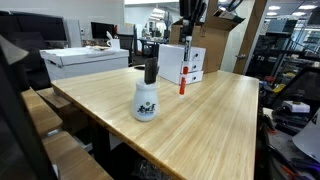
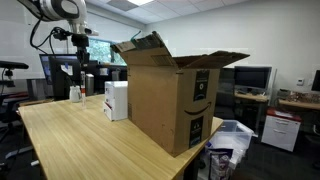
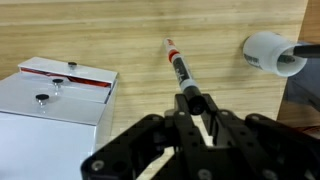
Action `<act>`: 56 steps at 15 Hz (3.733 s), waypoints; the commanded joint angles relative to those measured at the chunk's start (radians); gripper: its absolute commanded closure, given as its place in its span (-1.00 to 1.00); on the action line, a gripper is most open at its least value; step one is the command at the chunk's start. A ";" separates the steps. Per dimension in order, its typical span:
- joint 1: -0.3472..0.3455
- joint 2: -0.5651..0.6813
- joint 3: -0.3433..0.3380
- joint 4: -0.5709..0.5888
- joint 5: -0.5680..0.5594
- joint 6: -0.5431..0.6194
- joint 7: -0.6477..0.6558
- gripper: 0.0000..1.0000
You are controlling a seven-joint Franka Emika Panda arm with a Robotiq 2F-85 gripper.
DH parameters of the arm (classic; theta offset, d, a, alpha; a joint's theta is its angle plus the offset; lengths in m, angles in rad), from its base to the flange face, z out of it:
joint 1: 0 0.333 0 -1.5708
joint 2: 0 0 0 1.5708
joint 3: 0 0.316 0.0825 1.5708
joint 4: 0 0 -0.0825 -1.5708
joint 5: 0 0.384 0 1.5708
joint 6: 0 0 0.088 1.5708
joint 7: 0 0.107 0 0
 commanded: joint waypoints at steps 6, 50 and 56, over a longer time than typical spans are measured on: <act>-0.018 -0.006 0.018 -0.019 -0.022 0.017 0.023 0.86; -0.022 -0.026 0.044 -0.011 -0.019 -0.037 0.119 0.86; -0.020 -0.031 0.048 -0.008 -0.024 -0.036 0.111 0.86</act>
